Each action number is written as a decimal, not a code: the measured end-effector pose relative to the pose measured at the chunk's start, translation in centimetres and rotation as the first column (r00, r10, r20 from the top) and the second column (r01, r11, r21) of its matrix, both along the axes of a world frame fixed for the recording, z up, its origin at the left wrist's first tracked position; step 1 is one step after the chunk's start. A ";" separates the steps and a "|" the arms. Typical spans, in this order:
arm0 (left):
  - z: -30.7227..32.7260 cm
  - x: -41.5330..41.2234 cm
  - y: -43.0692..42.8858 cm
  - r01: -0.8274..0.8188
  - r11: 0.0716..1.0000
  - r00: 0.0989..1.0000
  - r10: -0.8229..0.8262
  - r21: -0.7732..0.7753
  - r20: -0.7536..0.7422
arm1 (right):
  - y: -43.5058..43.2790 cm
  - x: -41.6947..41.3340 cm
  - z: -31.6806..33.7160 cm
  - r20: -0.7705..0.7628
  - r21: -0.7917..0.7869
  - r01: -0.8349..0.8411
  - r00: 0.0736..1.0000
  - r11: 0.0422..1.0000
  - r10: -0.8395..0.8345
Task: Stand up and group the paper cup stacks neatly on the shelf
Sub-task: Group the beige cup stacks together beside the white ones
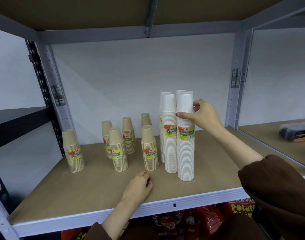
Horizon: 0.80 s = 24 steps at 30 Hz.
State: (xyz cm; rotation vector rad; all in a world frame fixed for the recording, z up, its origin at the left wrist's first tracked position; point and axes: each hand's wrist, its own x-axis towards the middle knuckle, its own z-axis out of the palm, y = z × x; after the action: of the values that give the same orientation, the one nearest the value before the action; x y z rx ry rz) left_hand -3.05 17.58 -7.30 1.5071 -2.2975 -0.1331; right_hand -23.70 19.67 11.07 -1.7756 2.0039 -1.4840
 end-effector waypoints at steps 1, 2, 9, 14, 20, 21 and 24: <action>0.0 0.0 0.0 0.000 1.000 1.000 0.000 0.001 0.000 | 0.0 -0.1 0.1 0.003 -0.004 0.003 1.000 1.000 -0.003; 0.1 0.0 0.1 0.001 1.000 1.000 -0.001 0.002 0.000 | 0.1 -0.1 0.1 0.005 -0.011 0.008 1.000 1.000 -0.008; 0.4 0.4 0.4 0.007 1.000 1.000 -0.007 -0.021 -0.028 | 1.2 -0.6 1.2 -0.019 -0.157 0.054 0.998 0.986 -0.057; 1.8 1.7 0.8 -0.013 0.993 0.993 -0.001 -0.119 -0.118 | 2.4 0.3 2.4 -0.043 -0.301 0.029 0.998 0.953 -0.044; 6.1 4.6 0.3 -0.144 0.949 0.944 0.047 -0.279 -0.328 | 2.9 4.0 3.0 -0.106 -0.326 -0.136 0.989 0.936 0.107; 7.0 5.2 0.0 -0.176 0.939 0.935 0.065 -0.297 -0.348 | 2.7 4.7 2.9 -0.128 -0.311 -0.169 0.982 0.935 0.135; 9.7 6.8 -1.2 -0.242 0.916 0.910 0.100 -0.321 -0.402 | 1.6 6.8 2.1 -0.208 -0.238 -0.254 0.956 0.938 0.206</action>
State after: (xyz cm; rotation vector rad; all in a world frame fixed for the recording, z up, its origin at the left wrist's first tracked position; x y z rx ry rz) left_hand 3.72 16.37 2.39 1.3459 -1.7573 0.0498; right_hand -16.90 21.23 13.13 -2.2363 1.6523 -1.6246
